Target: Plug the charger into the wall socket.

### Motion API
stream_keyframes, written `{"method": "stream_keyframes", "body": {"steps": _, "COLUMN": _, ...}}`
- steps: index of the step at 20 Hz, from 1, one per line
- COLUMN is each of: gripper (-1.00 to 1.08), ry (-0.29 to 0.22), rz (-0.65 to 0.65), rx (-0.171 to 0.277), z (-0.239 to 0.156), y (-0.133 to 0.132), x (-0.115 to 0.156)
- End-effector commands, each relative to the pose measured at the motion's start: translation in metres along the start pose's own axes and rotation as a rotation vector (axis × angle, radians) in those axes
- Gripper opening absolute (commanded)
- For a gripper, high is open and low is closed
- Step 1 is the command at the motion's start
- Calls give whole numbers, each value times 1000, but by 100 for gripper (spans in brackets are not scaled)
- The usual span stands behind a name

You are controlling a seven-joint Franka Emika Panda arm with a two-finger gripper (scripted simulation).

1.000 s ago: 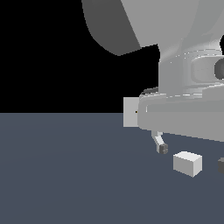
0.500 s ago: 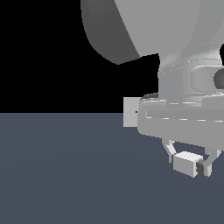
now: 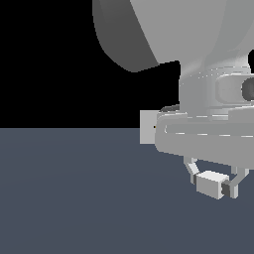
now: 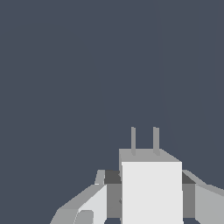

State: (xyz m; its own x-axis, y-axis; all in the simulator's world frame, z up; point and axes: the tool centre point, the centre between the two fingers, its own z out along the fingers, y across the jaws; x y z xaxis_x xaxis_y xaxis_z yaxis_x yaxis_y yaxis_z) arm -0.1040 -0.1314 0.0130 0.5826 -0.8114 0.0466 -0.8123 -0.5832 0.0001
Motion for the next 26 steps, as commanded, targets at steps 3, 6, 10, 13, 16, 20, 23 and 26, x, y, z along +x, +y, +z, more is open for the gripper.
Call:
{"method": "stream_keyframes", "body": {"steps": 3, "gripper": -100, "ry": 1, "rz": -45, "rx": 2, "z": -6, "y": -7, "x": 4}}
{"method": "stream_keyframes", "body": {"steps": 6, "gripper": -100, "ry": 2, "rz": -101, "rx": 4, "z": -13, "y": -16, "x": 9}}
{"method": "stream_keyframes", "body": {"steps": 10, "gripper": -100, "ry": 3, "rz": -203, "rx": 8, "z": -25, "y": -33, "x": 16}}
{"method": "stream_keyframes", "body": {"steps": 13, "gripper": -100, "ry": 3, "rz": -300, "rx": 12, "z": -37, "y": -50, "x": 21}}
{"method": "stream_keyframes", "body": {"steps": 16, "gripper": -100, "ry": 4, "rz": -410, "rx": 17, "z": -50, "y": -69, "x": 24}}
{"method": "stream_keyframes", "body": {"steps": 20, "gripper": -100, "ry": 3, "rz": -535, "rx": 23, "z": -65, "y": -92, "x": 25}}
{"method": "stream_keyframes", "body": {"steps": 23, "gripper": -100, "ry": 3, "rz": -608, "rx": 27, "z": -74, "y": -105, "x": 24}}
{"method": "stream_keyframes", "body": {"steps": 26, "gripper": -100, "ry": 2, "rz": -664, "rx": 30, "z": -81, "y": -115, "x": 22}}
